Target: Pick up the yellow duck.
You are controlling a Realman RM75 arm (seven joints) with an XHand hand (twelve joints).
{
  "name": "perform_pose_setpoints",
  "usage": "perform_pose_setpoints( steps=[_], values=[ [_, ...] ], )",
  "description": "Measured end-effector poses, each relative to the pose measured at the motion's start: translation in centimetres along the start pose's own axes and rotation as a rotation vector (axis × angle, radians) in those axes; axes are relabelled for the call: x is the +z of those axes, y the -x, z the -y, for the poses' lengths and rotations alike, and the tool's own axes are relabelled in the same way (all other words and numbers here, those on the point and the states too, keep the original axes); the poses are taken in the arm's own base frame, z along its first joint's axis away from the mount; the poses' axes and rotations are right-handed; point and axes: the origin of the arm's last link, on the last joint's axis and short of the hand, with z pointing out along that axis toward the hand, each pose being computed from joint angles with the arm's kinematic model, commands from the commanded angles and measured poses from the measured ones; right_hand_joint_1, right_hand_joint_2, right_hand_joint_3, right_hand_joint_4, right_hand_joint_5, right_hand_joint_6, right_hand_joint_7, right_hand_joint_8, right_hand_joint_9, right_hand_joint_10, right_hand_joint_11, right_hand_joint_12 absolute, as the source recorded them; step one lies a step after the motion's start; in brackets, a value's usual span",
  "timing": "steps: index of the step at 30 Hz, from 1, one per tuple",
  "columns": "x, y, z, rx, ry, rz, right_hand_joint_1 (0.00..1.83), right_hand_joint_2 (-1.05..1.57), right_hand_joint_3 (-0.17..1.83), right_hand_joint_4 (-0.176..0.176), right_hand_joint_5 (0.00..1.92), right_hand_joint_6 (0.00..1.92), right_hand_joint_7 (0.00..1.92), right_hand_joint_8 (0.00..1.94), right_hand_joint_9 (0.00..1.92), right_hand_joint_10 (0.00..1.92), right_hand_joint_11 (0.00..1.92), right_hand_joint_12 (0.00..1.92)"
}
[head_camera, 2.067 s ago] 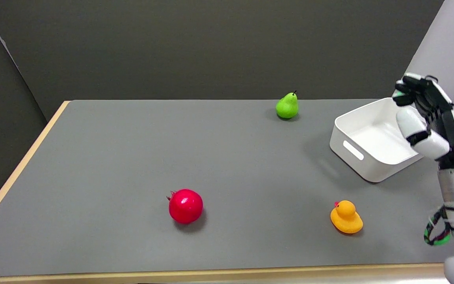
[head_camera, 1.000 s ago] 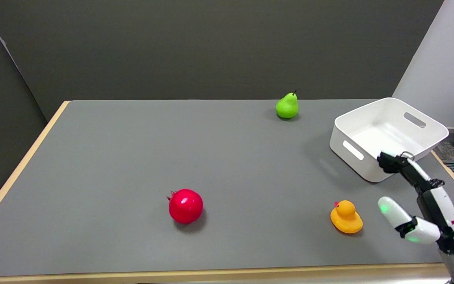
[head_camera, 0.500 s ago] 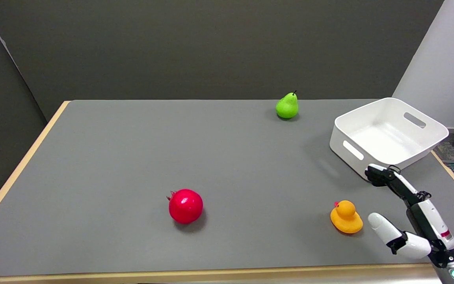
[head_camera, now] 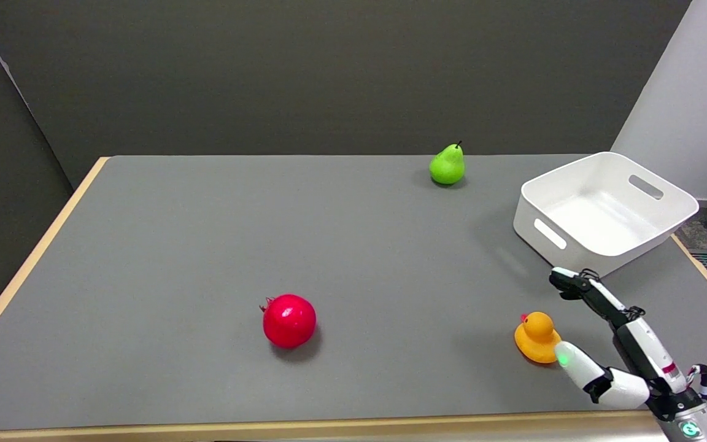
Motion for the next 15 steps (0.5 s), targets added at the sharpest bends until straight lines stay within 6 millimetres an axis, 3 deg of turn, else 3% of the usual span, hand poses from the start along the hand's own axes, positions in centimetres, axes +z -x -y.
perform_pose_setpoints(
  steps=[15],
  values=[
    [0.1,1.1,-1.8,-0.018,0.081,0.053,0.56,0.64,0.83,-0.072,0.2,0.4,0.26,0.41,0.1,0.76,0.01,1.21]
  ],
)
